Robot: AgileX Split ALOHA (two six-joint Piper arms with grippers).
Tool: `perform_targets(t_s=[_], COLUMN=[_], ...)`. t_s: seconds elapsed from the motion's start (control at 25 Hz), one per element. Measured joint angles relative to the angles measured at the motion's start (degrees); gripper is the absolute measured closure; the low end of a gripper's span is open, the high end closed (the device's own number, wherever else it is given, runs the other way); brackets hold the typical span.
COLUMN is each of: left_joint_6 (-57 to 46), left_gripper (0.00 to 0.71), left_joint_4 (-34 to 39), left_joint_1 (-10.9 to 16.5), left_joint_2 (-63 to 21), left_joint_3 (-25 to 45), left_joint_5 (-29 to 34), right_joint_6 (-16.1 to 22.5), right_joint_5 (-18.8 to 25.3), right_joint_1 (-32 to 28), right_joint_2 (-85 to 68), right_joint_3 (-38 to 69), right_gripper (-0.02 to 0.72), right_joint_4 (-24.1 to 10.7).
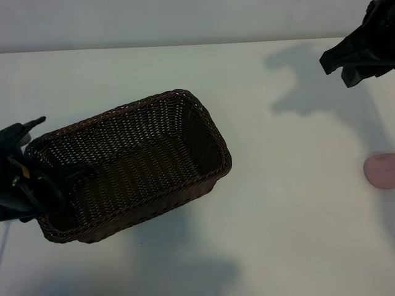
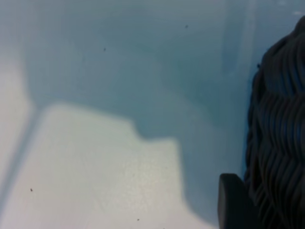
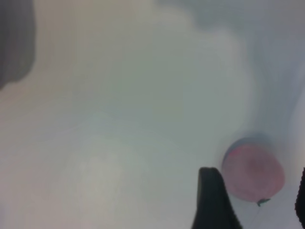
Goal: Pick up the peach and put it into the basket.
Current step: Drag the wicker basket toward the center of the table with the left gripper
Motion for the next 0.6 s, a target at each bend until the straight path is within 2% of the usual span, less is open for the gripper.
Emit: perform_targets(t_s=[0.28,0.6], left_joint_6=[3.72,12.35], left_gripper=[0.417,0.42], left_joint_4=[-3.53,-13.61], left_joint_1=[0.01,0.03], left_joint_2=[-2.7,-5.57], left_joint_3=[0.05,0.05], left_joint_5=[-2.0,-5.25], right_joint_6=[0.0,0.0], right_joint_5=[0.0,0.0], right_joint_1=[0.0,0.0], right_joint_2=[0.04,0.04], right_joint_3=[0.0,0.0], right_gripper=[0.283,0.283], right_joint_4=[0.06,0.06])
